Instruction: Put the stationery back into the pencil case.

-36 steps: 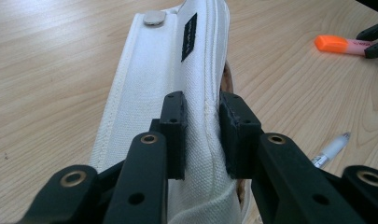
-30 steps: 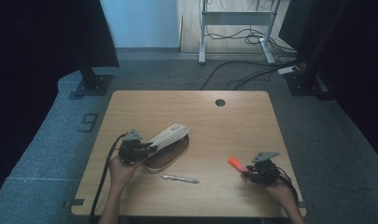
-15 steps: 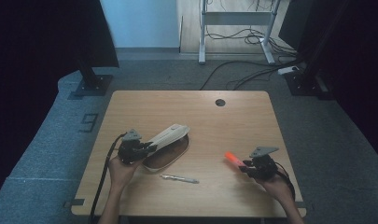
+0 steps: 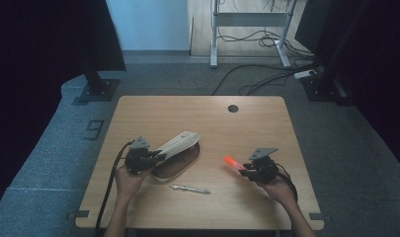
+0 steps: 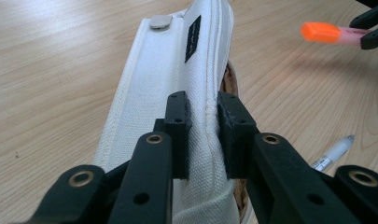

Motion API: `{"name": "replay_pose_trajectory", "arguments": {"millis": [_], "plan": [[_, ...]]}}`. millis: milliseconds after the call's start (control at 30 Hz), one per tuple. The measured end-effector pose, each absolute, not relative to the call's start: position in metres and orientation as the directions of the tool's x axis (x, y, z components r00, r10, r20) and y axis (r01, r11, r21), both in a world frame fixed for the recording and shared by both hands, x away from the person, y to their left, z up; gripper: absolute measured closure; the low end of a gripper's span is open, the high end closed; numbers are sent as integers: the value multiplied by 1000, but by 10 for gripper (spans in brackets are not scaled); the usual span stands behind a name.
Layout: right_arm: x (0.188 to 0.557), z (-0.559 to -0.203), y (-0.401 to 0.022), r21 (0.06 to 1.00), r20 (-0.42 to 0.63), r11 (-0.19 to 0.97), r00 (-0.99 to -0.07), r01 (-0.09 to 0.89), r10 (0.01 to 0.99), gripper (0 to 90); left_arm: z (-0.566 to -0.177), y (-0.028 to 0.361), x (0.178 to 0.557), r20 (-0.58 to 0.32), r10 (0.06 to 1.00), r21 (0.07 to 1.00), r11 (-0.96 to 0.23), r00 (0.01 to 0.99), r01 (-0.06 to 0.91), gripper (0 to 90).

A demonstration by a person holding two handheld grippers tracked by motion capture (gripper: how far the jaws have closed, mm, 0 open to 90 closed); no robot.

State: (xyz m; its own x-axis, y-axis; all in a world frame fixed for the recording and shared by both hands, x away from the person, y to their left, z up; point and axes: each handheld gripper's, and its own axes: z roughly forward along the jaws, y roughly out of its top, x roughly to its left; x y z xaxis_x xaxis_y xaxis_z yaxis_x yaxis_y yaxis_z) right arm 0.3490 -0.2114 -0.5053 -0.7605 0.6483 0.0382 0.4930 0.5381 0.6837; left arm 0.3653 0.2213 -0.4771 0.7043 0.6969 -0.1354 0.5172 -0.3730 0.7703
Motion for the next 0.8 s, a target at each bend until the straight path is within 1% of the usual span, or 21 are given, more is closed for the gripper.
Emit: {"name": "replay_pose_trajectory", "arguments": {"millis": [800], "plan": [[376,-500,-160,685,36,571,-803,453,595,655,-477,222,366,-137,696,770,-373,705,518,754]]}}
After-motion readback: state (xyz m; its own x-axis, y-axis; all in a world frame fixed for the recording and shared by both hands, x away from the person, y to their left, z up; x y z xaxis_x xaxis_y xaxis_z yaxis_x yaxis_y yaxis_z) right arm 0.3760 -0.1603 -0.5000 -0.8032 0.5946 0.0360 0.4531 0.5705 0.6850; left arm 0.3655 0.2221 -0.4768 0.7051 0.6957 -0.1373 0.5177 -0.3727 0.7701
